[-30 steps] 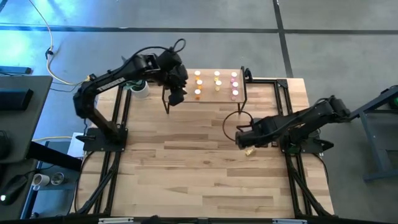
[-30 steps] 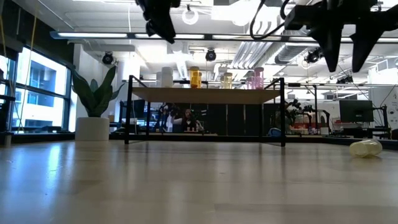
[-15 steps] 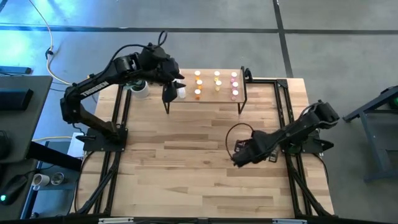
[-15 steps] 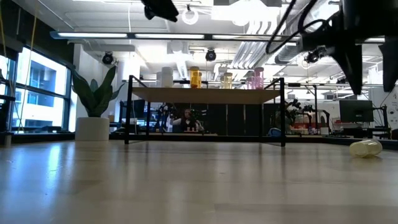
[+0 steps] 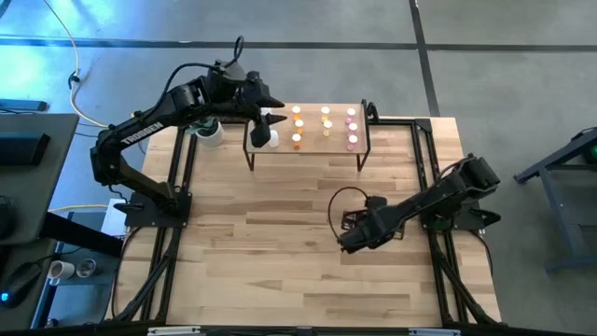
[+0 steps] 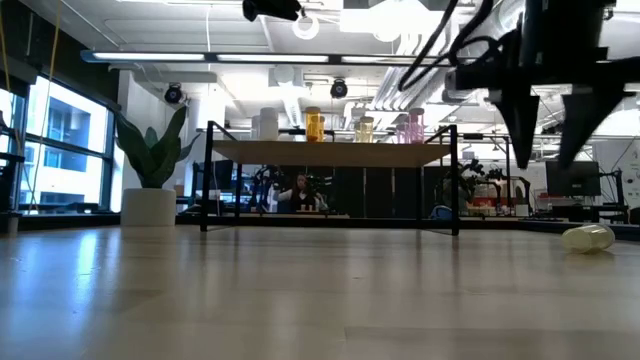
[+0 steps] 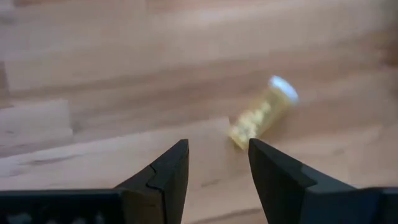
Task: Pick and place medicine bottles onto shelf by color
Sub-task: Put the yellow pill bottle on the shelf aligned with the other yellow pill bottle
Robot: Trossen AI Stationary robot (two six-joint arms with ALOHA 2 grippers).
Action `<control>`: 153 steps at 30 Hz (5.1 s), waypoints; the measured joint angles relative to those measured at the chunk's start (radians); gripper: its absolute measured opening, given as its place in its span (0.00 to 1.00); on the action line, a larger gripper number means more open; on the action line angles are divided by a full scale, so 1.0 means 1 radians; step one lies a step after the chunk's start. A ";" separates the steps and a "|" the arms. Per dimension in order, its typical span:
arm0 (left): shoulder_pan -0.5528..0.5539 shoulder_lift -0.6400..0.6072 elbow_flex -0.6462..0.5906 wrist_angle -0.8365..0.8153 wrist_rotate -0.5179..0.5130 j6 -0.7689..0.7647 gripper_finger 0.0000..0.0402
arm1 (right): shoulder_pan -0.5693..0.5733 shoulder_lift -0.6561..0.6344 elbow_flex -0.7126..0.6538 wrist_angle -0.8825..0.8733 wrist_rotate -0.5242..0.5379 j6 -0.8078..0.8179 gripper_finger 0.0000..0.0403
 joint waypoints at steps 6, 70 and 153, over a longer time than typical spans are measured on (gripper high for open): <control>-0.001 0.000 0.000 -0.001 0.000 -0.002 0.39 | -0.083 -0.116 0.000 -0.140 0.012 -0.292 0.39; 0.000 0.001 0.000 -0.080 -0.004 -0.107 0.39 | -0.251 -0.167 -0.474 0.534 -0.425 -2.317 0.35; -0.637 -0.177 0.001 -0.312 -0.112 0.286 0.39 | -0.361 -0.164 -0.068 1.409 -0.467 0.005 0.24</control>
